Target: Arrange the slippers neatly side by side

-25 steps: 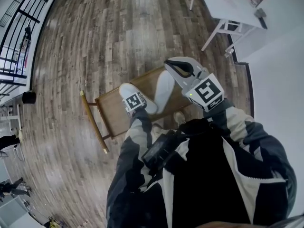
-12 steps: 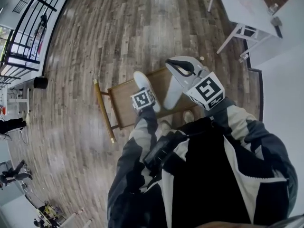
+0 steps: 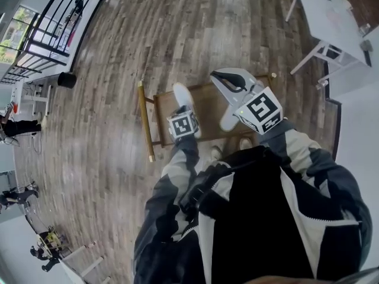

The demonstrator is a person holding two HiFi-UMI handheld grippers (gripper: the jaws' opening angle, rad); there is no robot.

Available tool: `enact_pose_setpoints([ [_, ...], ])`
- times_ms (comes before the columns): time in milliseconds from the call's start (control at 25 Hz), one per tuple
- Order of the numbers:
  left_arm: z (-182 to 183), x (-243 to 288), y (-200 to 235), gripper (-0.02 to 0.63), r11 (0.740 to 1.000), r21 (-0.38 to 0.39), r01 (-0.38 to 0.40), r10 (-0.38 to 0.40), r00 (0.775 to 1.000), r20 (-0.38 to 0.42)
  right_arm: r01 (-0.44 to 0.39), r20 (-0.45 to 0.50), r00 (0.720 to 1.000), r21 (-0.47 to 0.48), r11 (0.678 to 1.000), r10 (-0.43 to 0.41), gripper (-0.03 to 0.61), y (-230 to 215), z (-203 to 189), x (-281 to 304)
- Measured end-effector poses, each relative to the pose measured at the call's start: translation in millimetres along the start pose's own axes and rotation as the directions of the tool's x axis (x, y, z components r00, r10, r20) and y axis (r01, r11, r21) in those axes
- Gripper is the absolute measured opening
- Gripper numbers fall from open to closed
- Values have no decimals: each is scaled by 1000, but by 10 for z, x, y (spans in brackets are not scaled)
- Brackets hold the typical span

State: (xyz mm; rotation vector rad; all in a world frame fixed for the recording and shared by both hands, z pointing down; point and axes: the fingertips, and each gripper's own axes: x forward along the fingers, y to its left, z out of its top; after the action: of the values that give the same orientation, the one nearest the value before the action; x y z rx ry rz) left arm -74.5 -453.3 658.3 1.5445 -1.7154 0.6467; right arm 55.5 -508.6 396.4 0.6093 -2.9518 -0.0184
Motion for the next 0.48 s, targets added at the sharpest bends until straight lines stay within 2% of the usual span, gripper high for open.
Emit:
enact_pose_setpoints([
  [160,-16,-122,301,37,999,-11,-41,41,999,24,-37,14,999,-1,999,37,12,166,34,156],
  [480,-237,-140,774,37,996,-33,-88,88,996,-10,-64,7,998,-4,998,64,12,380,21,365],
])
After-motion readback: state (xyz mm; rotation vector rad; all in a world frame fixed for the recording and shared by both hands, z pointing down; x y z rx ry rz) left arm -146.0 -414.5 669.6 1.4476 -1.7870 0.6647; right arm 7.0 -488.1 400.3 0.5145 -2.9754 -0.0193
